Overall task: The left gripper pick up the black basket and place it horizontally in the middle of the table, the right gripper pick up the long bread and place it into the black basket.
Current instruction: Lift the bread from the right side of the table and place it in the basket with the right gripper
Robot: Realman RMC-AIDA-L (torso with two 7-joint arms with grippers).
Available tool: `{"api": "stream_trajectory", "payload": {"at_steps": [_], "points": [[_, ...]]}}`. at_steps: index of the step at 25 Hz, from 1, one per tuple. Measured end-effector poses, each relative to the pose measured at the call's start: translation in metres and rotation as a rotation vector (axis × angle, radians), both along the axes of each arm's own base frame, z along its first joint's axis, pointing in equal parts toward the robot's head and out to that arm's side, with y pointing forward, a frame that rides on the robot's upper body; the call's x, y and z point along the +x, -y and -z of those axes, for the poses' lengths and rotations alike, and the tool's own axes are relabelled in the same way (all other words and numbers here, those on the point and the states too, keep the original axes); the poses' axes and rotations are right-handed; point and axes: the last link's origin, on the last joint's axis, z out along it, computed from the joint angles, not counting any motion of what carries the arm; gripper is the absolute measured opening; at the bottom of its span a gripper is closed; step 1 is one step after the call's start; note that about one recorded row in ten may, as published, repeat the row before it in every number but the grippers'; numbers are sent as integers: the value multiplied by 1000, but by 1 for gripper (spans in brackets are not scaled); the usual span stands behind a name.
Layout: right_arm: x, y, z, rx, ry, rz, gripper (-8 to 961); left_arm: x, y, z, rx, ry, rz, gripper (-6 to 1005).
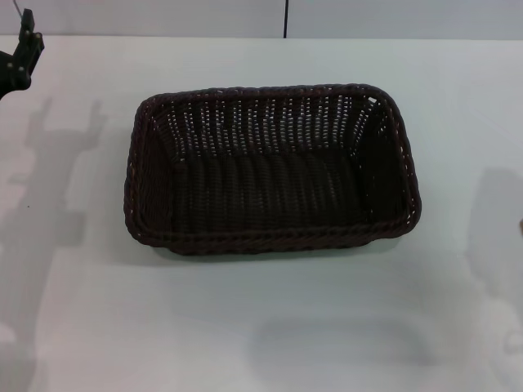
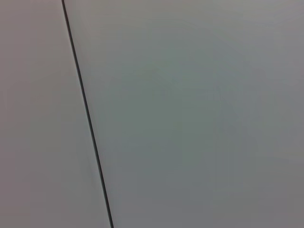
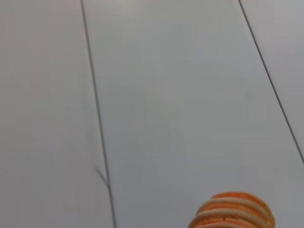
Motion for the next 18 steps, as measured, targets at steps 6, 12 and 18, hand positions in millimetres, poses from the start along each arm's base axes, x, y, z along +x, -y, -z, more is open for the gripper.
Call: {"api": "stream_trajectory", "payload": {"at_steps": [6,12,18], "points": [[-23,-24,-5,27,-20,-150,523,0,0,0,1,2,2,826],[-49,-72,16,-117,32,-254,479,0,0,0,0,2,2,827],[-70,-103,44,-281,110,-293,420,0,0,0,0,3,3,827]]}}
